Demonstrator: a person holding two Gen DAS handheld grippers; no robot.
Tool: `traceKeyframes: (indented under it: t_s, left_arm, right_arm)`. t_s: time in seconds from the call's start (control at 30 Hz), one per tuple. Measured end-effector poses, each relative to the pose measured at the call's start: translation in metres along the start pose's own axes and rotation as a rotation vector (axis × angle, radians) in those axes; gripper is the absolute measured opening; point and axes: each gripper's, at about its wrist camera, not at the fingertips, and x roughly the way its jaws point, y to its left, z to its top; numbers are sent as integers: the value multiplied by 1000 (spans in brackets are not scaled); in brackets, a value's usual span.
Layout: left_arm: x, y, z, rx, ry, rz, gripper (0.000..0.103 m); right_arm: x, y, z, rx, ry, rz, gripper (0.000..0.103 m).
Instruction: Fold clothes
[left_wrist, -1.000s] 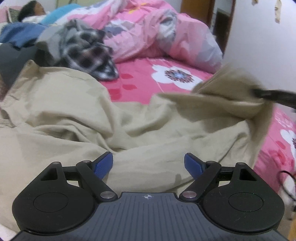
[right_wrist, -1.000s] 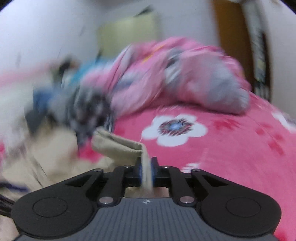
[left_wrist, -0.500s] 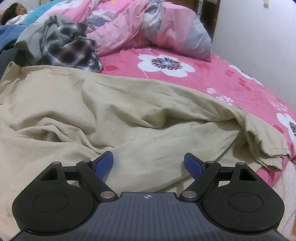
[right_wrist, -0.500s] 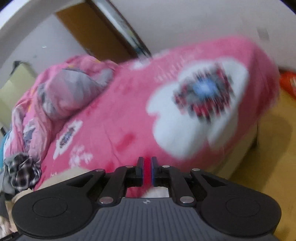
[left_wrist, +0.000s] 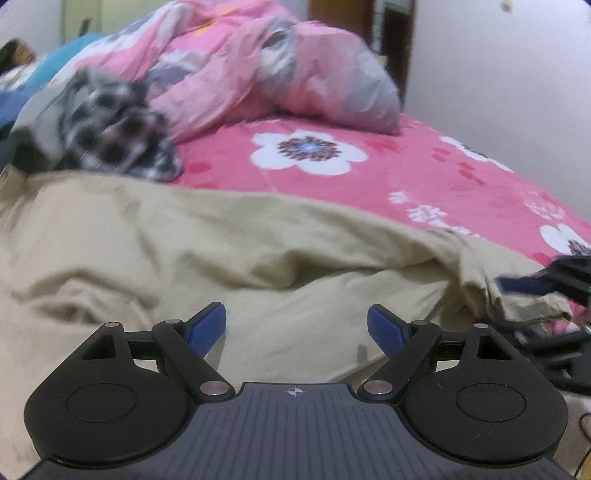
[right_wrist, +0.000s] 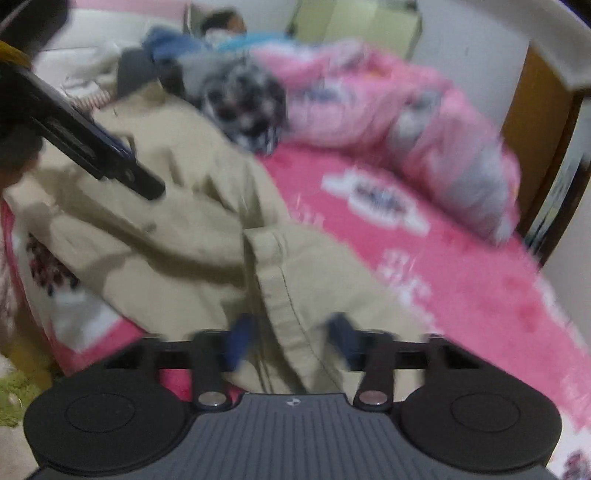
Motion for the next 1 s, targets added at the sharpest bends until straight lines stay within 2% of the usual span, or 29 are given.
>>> traceKeyframes:
  t_s: [0.03, 0.07, 0.2, 0.27, 0.4, 0.47, 0.6, 0.67, 0.73, 0.77, 0.83, 0.87, 1.0]
  left_arm:
    - [3, -5, 2, 18, 3, -6, 84]
    - [6, -9, 5, 33, 5, -13, 84]
    - [19, -30, 21, 98, -6, -53, 84]
    - [32, -40, 29, 134, -8, -63, 84]
    - [62, -55, 37, 165, 26, -63, 84]
    - [72, -58, 40, 175, 38, -56, 84]
    - [79, -62, 51, 187, 21, -42, 84]
    - [84, -64, 57, 188, 14, -40, 83]
    - [92, -66, 63, 182, 11, -32, 84]
    - [97, -66, 66, 170, 13, -31, 83]
    - [108, -64, 73, 128, 28, -28, 84]
    - [114, -60, 76, 96, 39, -24, 84]
    - [134, -43, 82, -42, 83, -13, 83]
  right_arm:
    - [2, -14, 3, 56, -1, 20, 24]
    - [3, -29, 5, 119, -6, 40, 24]
    - [-30, -126, 12, 592, -211, 133, 22]
    - [-33, -172, -2, 804, -281, 138, 13]
    - [-19, -239, -60, 1121, -288, 32, 13]
    - [-12, -253, -95, 1226, -234, -52, 13]
    - [-26, -239, -107, 1149, -286, -31, 17]
    - [-40, -222, -97, 1037, -326, -45, 25]
    - [-51, -209, -88, 955, -353, -17, 29]
    - [-54, -203, -83, 922, -362, 9, 32]
    - [-54, -198, -76, 928, -352, 125, 55]
    - [-51, -199, -74, 945, -339, 175, 61]
    - [-41, -194, -70, 1025, -286, 354, 62]
